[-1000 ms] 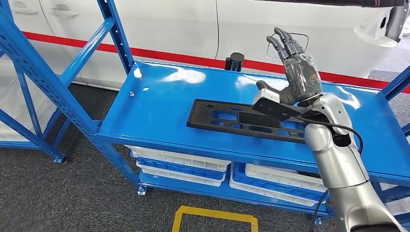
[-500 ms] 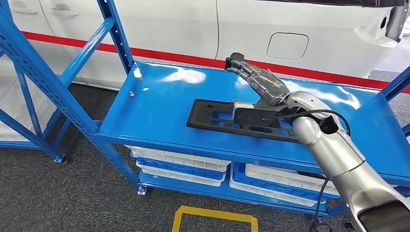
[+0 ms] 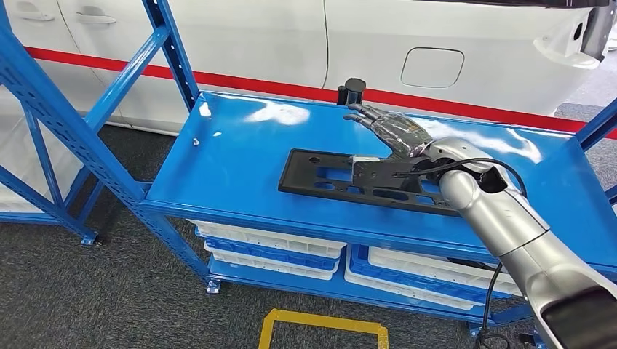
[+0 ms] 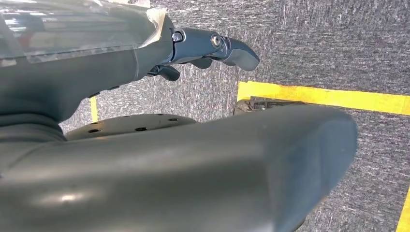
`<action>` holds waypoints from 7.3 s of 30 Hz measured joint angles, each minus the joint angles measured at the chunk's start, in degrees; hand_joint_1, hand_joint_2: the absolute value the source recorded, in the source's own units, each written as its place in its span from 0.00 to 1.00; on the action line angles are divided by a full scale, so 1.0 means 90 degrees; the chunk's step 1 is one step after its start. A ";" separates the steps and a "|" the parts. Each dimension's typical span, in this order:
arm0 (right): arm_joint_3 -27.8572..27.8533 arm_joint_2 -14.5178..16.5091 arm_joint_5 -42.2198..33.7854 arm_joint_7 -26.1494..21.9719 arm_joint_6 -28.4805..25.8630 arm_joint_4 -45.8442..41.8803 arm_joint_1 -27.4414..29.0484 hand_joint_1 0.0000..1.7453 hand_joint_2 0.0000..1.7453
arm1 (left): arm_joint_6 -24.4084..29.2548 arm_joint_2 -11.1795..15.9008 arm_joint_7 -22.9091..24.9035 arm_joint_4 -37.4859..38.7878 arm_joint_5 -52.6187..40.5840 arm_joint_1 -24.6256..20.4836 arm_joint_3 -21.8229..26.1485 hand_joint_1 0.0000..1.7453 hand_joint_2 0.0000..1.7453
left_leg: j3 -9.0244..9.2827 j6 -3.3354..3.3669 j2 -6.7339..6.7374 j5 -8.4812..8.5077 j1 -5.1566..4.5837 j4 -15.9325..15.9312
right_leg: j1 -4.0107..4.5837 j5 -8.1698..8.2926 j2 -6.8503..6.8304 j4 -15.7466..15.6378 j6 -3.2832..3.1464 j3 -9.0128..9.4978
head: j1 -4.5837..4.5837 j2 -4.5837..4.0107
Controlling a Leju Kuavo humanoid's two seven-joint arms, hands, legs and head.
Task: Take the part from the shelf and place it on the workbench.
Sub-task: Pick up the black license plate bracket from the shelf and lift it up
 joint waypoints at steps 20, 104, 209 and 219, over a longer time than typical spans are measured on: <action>0.0757 -0.0937 -0.0616 0.0324 0.0169 -0.0429 0.0546 0.00 0.00 | -0.0127 -0.0044 0.0095 0.0000 -0.0209 -0.0008 -0.0001 0.00 0.00 | 0.0007 -0.0001 0.0021 -0.0002 -0.0003 -0.0002 | -0.0001 -0.0001 0.0013 0.0000 -0.0001 0.0005 | 0.0001 0.0000; 0.1764 0.0164 0.0866 -0.0283 -0.1850 0.2290 0.0459 0.82 1.00 | -0.0158 -0.0045 0.0194 -0.0022 -0.0673 -0.0150 0.0025 0.00 0.00 | 0.0367 0.0012 0.0120 -0.0115 -0.0045 -0.0014 | -0.0025 -0.0082 0.0122 -0.0019 -0.0024 0.0256 | 0.0001 0.0000; -0.3006 0.1397 0.0454 -0.1820 -0.5215 0.0314 0.1896 1.00 1.00 | 0.0278 -0.0027 -0.0720 -0.0049 -0.1088 -0.0300 0.0213 0.00 1.00 | 0.0191 0.0044 0.0065 -0.0086 -0.0043 -0.0009 | -0.0031 -0.0070 0.0062 -0.0008 0.0022 0.0174 | 0.0010 0.0000; -0.3240 0.1447 0.0849 -0.1625 -0.5146 -0.0727 0.1900 1.00 1.00 | 0.0345 -0.0057 -0.0713 -0.0049 -0.1151 -0.0341 0.0217 0.00 1.00 | 0.0183 0.0045 0.0057 -0.0086 -0.0043 -0.0008 | -0.0031 -0.0071 0.0050 -0.0008 0.0021 0.0170 | 0.0010 0.0000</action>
